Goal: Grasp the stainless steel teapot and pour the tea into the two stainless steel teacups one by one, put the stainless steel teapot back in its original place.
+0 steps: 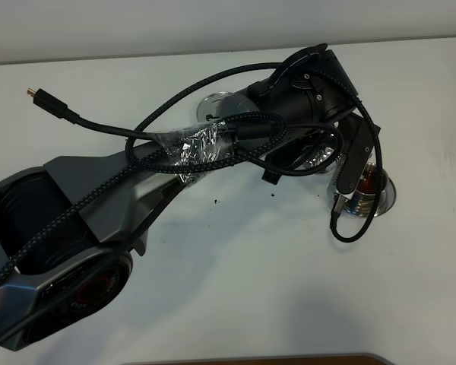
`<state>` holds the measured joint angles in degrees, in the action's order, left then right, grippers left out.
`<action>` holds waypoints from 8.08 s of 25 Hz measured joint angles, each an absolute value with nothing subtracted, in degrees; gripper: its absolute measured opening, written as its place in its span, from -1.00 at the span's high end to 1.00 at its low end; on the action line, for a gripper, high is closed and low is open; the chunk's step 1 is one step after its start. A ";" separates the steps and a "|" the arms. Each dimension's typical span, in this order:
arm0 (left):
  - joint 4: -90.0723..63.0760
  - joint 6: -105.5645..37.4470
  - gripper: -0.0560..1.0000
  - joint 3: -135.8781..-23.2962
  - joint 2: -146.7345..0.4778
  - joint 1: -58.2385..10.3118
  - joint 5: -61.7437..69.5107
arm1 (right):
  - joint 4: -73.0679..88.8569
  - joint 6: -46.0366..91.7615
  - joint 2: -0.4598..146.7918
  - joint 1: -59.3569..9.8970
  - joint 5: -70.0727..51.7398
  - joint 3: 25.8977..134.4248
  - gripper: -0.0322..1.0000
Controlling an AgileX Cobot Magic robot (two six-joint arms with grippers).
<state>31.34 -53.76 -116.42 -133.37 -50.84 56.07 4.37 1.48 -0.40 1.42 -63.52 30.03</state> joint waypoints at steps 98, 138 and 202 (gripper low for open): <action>20.85 -51.45 0.41 -114.04 -130.81 -32.36 48.77 | 4.37 1.48 -0.40 1.42 -63.52 30.03 0.19; 40.32 -48.68 0.41 -114.04 -133.63 -36.58 43.97 | 4.37 1.45 -0.40 1.42 -63.52 30.03 0.19; 51.73 -56.22 0.41 -114.04 -133.82 -37.79 36.98 | 4.37 1.50 -0.40 1.42 -63.52 30.03 0.19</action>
